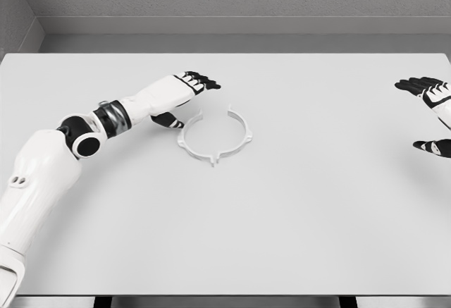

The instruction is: Assemble PVC drainage pipe clamps

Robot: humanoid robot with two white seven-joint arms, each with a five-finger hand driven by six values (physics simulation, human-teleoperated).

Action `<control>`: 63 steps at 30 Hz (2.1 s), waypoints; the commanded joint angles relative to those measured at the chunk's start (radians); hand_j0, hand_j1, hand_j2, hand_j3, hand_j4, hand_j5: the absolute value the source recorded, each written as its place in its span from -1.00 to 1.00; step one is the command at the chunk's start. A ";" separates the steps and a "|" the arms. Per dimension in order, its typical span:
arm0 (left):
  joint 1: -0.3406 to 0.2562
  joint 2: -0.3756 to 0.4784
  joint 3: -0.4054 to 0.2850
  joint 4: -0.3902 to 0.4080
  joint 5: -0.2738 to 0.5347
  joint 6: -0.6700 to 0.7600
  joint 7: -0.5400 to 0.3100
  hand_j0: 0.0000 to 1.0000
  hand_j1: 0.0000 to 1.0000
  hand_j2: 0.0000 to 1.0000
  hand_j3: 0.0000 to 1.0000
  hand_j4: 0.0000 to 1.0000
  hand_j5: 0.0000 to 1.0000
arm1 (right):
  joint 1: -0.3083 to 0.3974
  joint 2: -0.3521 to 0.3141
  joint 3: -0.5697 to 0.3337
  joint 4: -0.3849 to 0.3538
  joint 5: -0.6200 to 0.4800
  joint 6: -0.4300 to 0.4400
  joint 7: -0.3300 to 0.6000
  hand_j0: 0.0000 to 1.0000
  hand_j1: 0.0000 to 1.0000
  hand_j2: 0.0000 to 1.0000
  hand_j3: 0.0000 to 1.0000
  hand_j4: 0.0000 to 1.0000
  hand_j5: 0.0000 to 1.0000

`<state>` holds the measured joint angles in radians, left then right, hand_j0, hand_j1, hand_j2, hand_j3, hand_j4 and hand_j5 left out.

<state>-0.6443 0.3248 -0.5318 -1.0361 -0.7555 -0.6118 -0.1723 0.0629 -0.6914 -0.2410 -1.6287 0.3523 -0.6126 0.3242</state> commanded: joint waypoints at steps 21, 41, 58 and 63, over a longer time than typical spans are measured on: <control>0.095 0.163 0.030 -0.242 0.068 0.001 0.001 1.00 1.00 1.00 1.00 1.00 1.00 | 0.002 -0.002 0.000 0.001 -0.007 0.002 -0.001 1.00 1.00 1.00 1.00 1.00 1.00; 0.158 0.163 0.024 -0.298 0.058 0.001 0.001 1.00 1.00 1.00 1.00 1.00 1.00 | 0.000 -0.002 0.000 0.001 -0.007 0.002 -0.001 1.00 1.00 1.00 1.00 1.00 1.00; 0.164 0.129 0.015 -0.260 0.050 0.001 -0.021 1.00 1.00 1.00 1.00 1.00 1.00 | 0.002 0.000 0.000 0.001 -0.007 0.002 -0.001 1.00 1.00 1.00 1.00 1.00 1.00; 0.164 0.117 0.015 -0.245 0.044 0.001 -0.021 1.00 1.00 1.00 1.00 1.00 1.00 | 0.002 0.000 0.000 0.001 -0.007 0.002 -0.001 1.00 1.00 1.00 1.00 1.00 1.00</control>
<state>-0.4817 0.4460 -0.5176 -1.2884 -0.7157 -0.6118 -0.1923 0.0644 -0.6908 -0.2407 -1.6276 0.3525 -0.6126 0.3242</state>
